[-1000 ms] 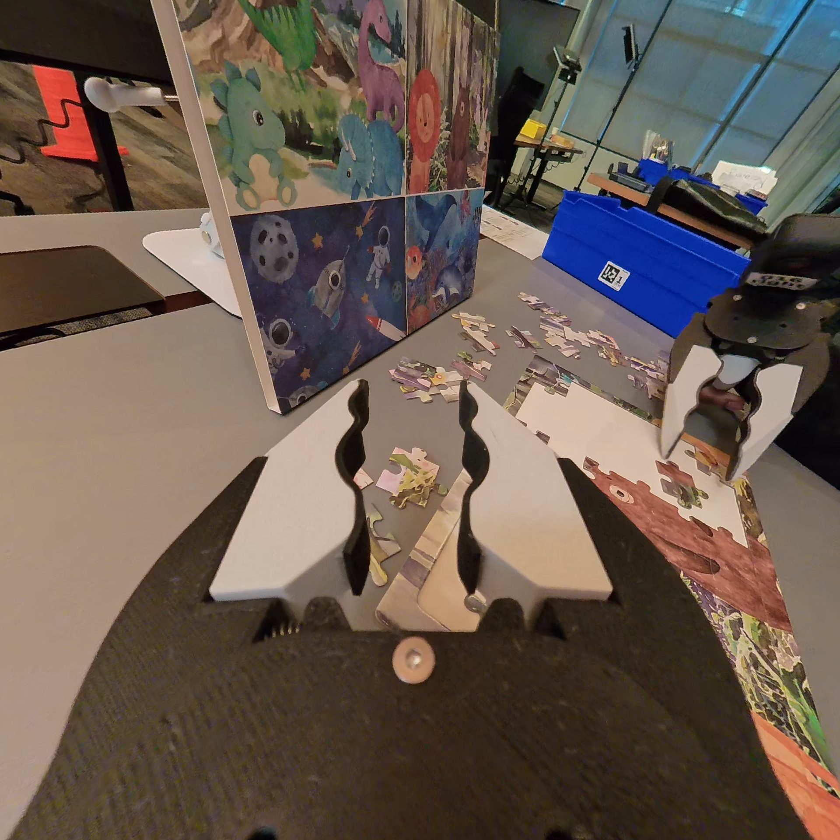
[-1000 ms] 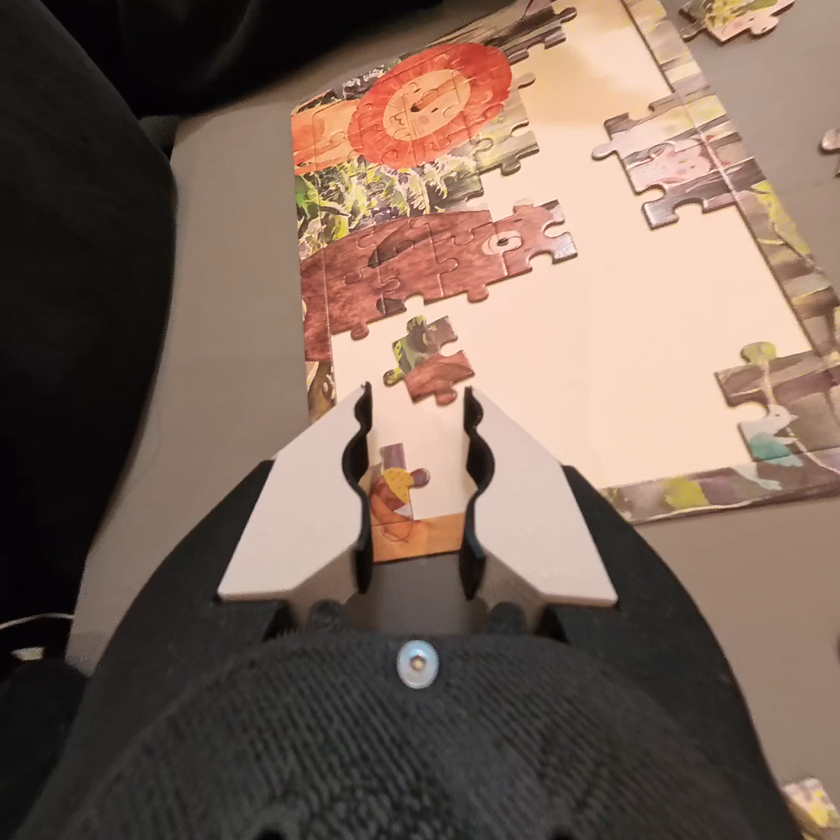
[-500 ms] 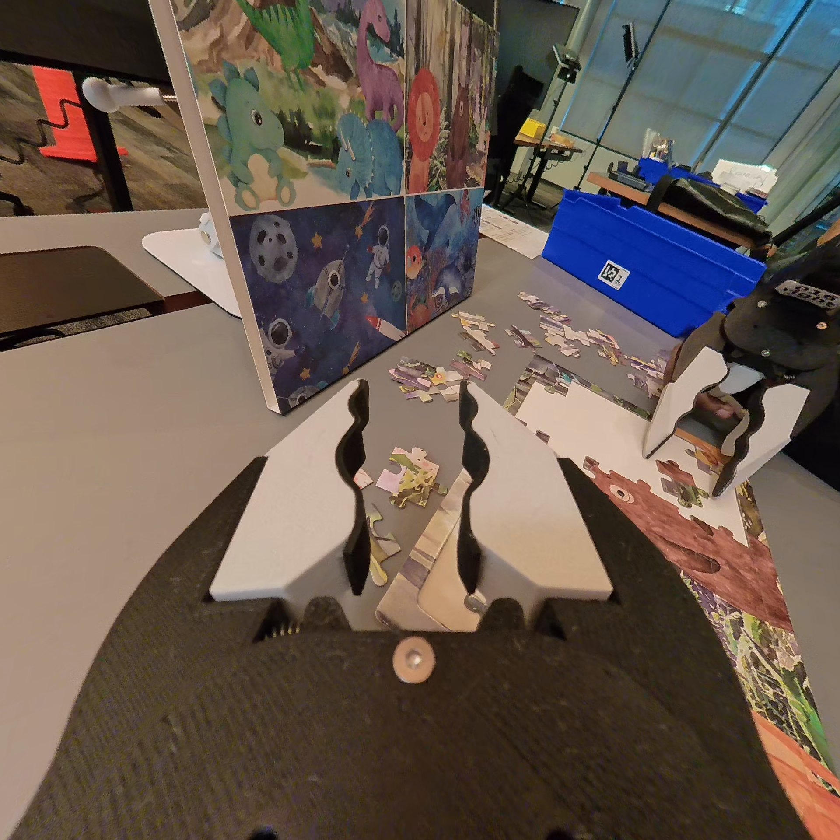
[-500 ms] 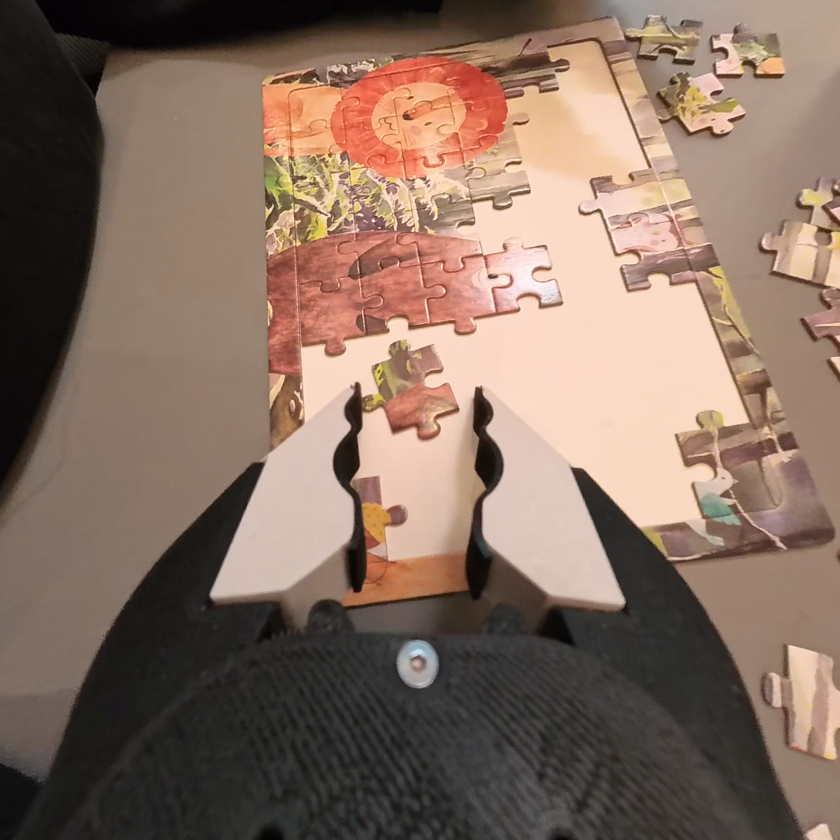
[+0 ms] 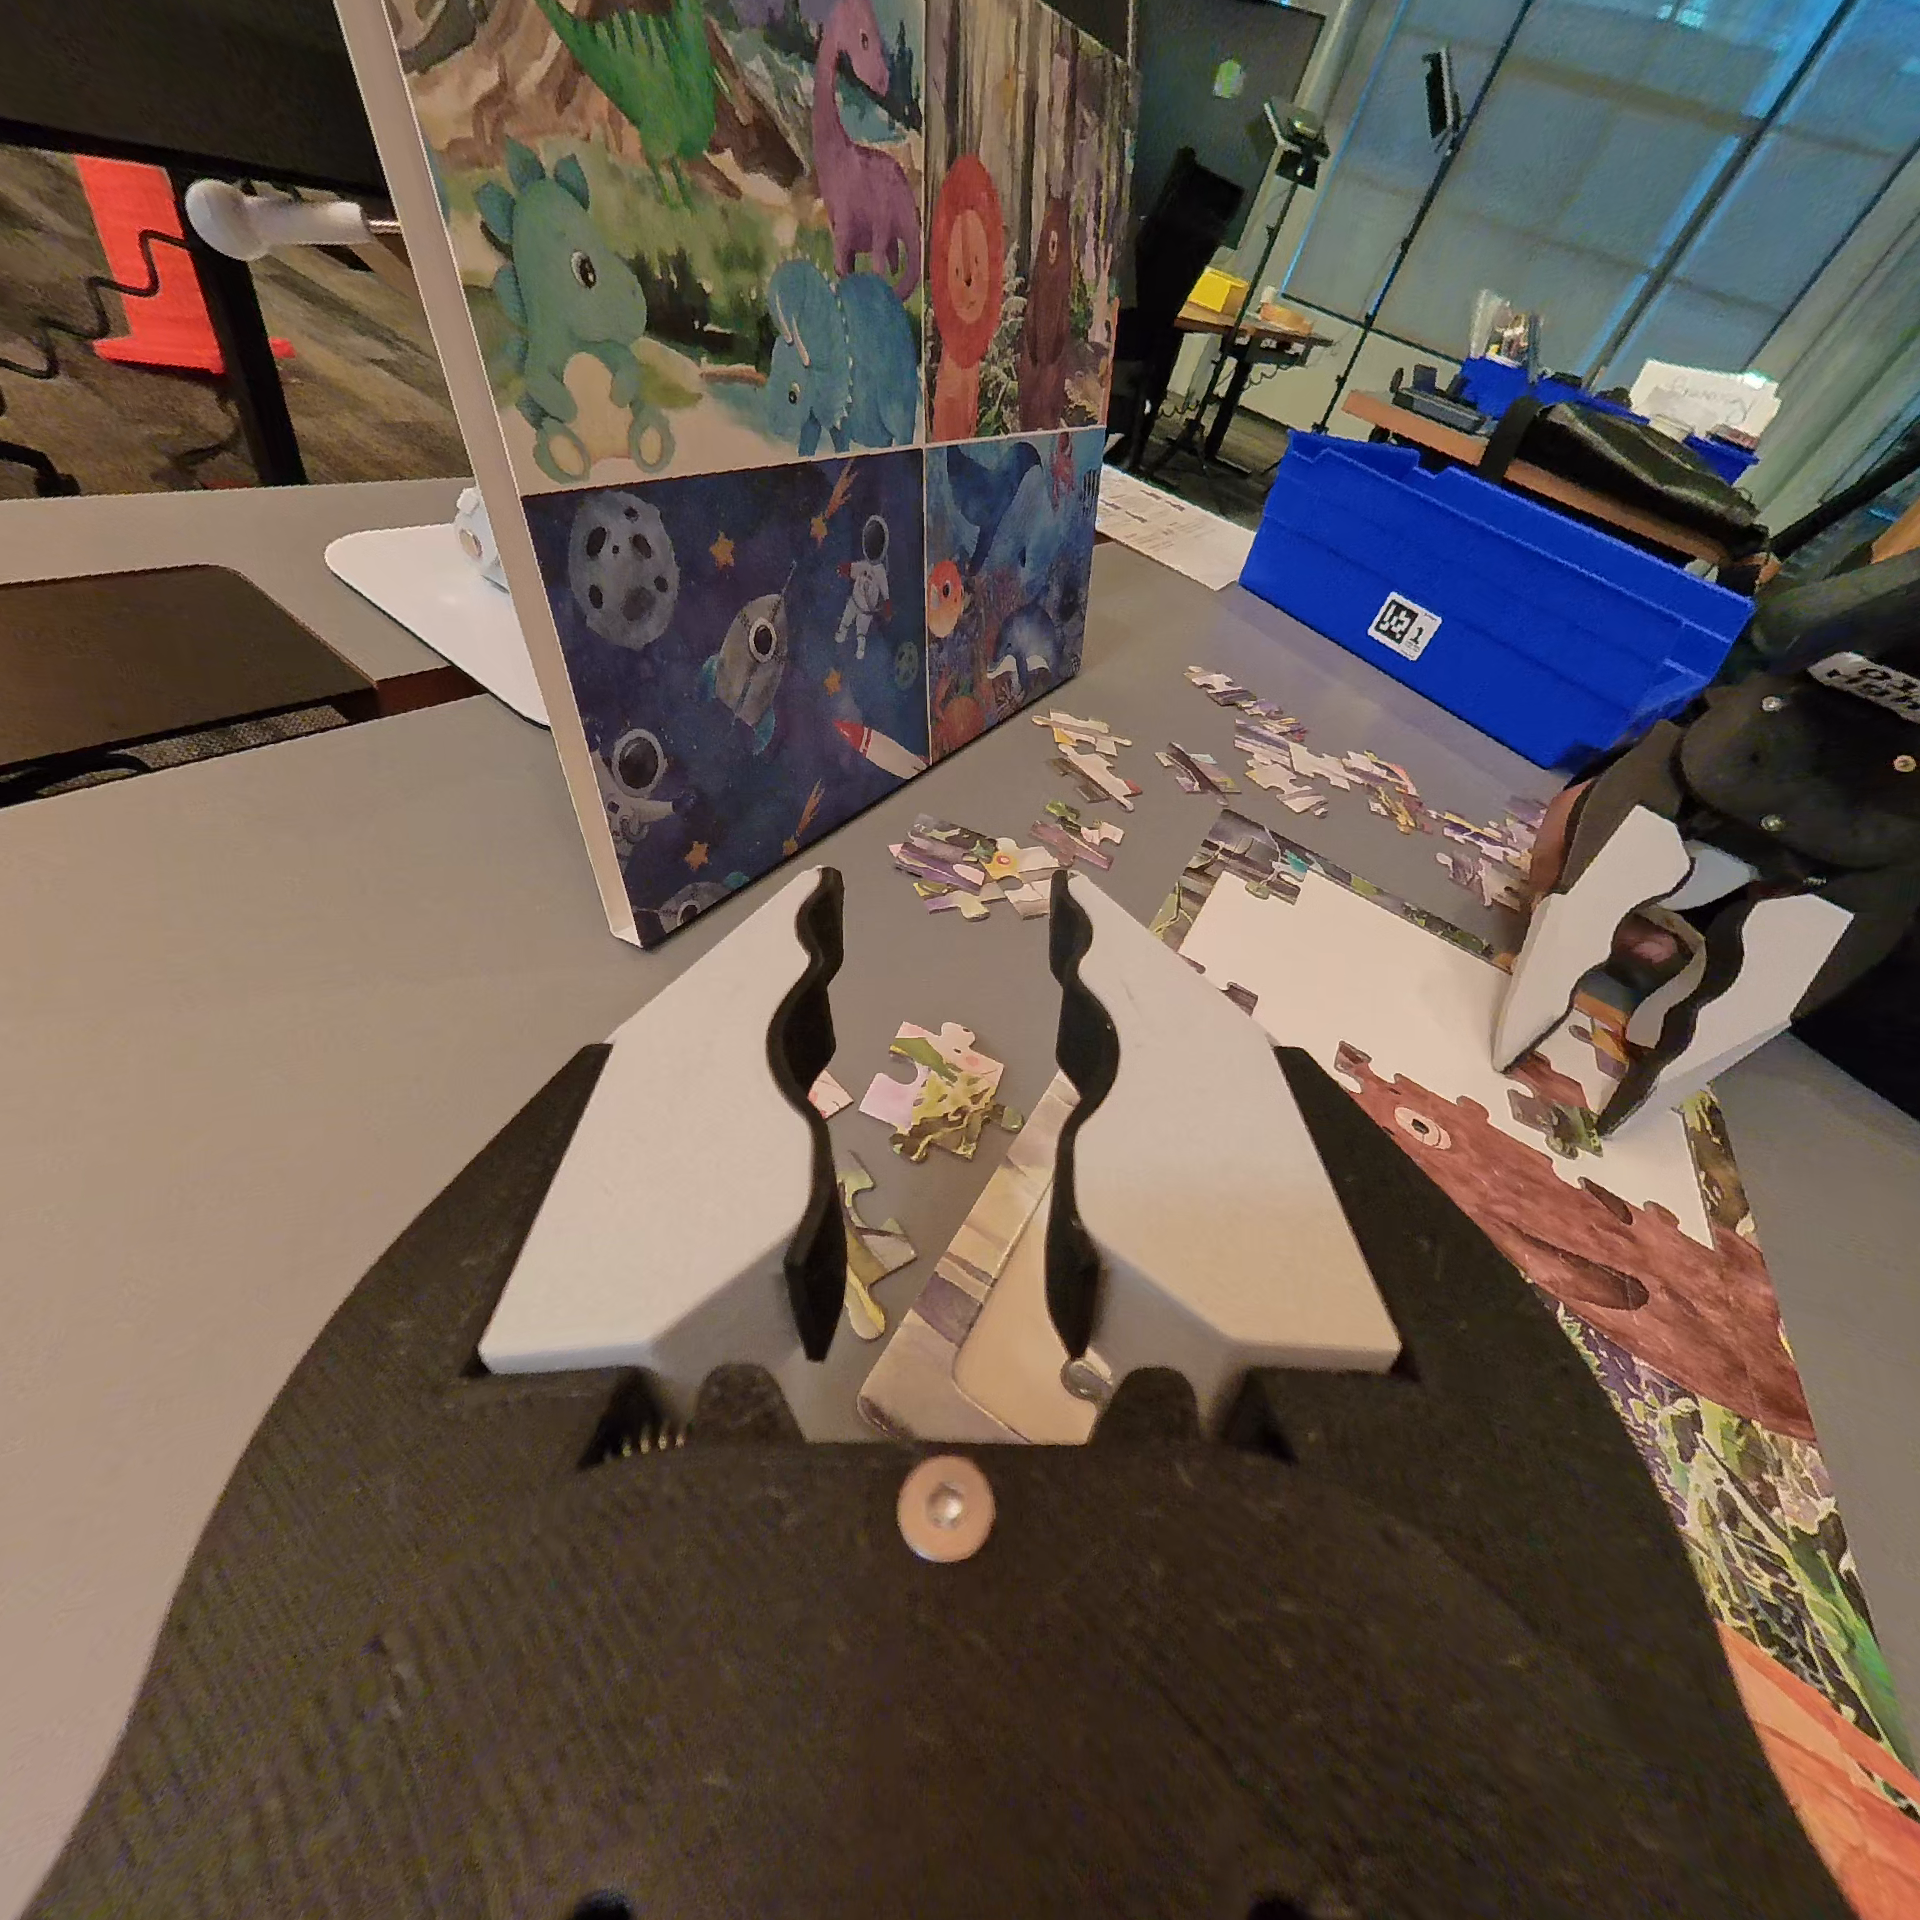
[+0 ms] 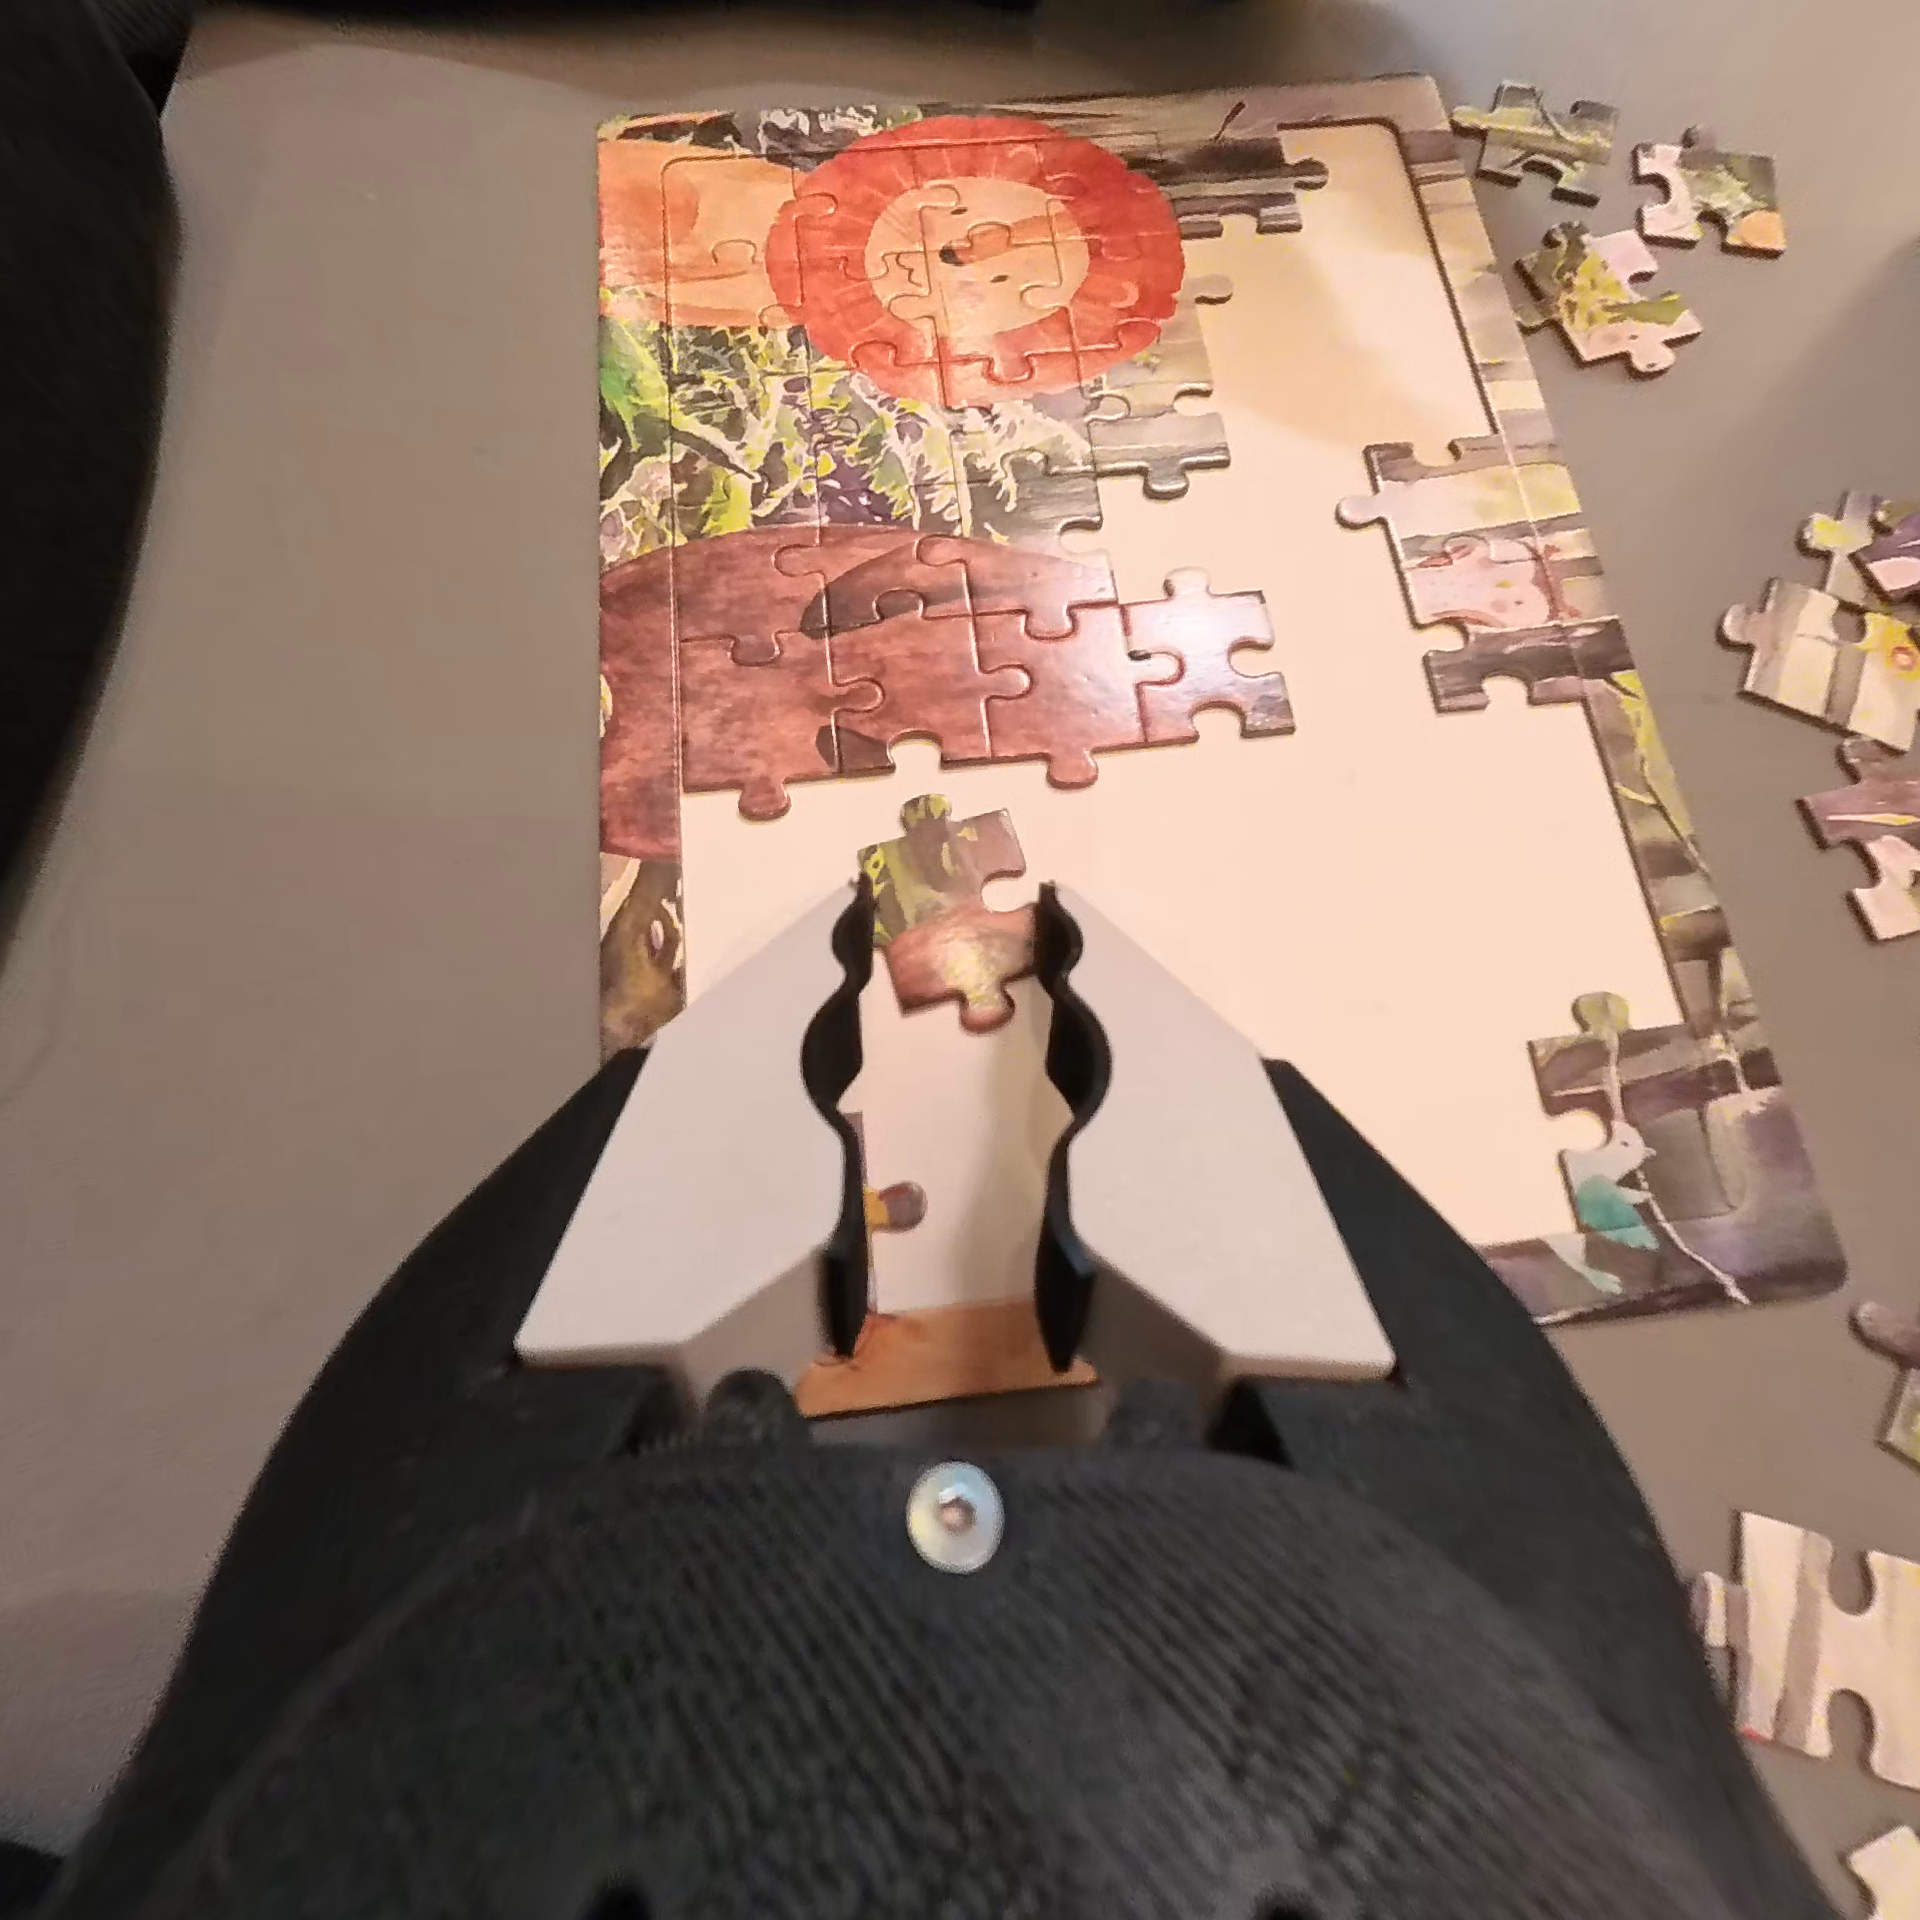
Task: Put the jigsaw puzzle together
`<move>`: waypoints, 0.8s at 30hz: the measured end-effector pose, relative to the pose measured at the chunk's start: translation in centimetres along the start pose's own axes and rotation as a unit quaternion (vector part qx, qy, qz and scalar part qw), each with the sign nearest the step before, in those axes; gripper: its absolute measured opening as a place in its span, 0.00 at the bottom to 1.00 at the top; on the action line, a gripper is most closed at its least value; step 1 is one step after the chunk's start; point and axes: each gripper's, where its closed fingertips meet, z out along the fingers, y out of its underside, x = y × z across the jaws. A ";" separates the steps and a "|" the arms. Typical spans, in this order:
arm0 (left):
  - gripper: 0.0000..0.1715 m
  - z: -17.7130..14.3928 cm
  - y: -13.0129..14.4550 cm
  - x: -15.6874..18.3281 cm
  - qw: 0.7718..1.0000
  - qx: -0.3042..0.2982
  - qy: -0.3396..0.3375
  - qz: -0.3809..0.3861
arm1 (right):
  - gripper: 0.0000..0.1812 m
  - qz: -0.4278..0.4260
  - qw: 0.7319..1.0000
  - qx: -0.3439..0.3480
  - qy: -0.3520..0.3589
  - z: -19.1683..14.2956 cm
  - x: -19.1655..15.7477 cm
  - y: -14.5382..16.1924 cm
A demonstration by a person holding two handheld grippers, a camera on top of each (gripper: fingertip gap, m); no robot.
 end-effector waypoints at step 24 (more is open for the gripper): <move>0.22 0.0 0.0 0.2 1.000 -0.002 0.004 0.006 | 0.16 0.018 1.000 -0.003 0.011 0.6 0.6 -0.5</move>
